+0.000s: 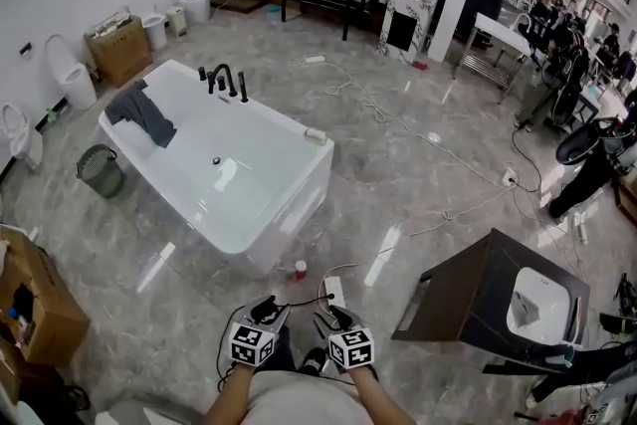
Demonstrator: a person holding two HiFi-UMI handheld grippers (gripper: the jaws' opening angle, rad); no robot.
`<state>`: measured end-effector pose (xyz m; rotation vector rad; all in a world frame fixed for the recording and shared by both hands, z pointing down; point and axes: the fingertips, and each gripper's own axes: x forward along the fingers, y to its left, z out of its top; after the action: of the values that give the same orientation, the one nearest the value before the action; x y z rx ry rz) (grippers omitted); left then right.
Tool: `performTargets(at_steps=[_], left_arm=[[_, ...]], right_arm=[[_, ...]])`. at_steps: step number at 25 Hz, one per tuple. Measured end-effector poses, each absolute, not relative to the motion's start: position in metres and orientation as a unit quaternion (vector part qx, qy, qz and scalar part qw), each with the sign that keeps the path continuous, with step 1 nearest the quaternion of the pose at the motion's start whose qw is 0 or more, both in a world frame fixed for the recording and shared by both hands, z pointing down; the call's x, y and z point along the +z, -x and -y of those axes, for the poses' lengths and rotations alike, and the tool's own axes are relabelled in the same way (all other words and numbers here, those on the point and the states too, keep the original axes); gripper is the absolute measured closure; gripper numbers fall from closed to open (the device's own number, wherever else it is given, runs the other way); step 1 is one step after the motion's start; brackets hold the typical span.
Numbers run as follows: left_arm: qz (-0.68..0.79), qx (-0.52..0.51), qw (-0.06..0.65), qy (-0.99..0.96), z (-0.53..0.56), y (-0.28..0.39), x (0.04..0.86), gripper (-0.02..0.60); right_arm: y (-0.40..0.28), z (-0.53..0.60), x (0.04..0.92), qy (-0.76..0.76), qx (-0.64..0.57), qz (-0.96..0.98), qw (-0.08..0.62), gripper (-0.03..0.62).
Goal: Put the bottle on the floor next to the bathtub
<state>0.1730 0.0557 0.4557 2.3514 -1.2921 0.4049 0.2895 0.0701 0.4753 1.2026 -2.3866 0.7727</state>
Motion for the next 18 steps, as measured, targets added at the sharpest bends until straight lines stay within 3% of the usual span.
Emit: performTargets(at_steps=[10,18], left_arm=[[0.468,0.146,0.209,-0.846,-0.06,-0.177,0.455,0.507],[0.464,0.157,0.215,-0.845,-0.065,-0.175,0.459,0.525]], right_arm=[[-0.307,-0.07,0.477,-0.453,0.284,0.828,0.168,0.577],[-0.316,-0.072,0.482,-0.468,0.295,0.814,0.176,0.592]])
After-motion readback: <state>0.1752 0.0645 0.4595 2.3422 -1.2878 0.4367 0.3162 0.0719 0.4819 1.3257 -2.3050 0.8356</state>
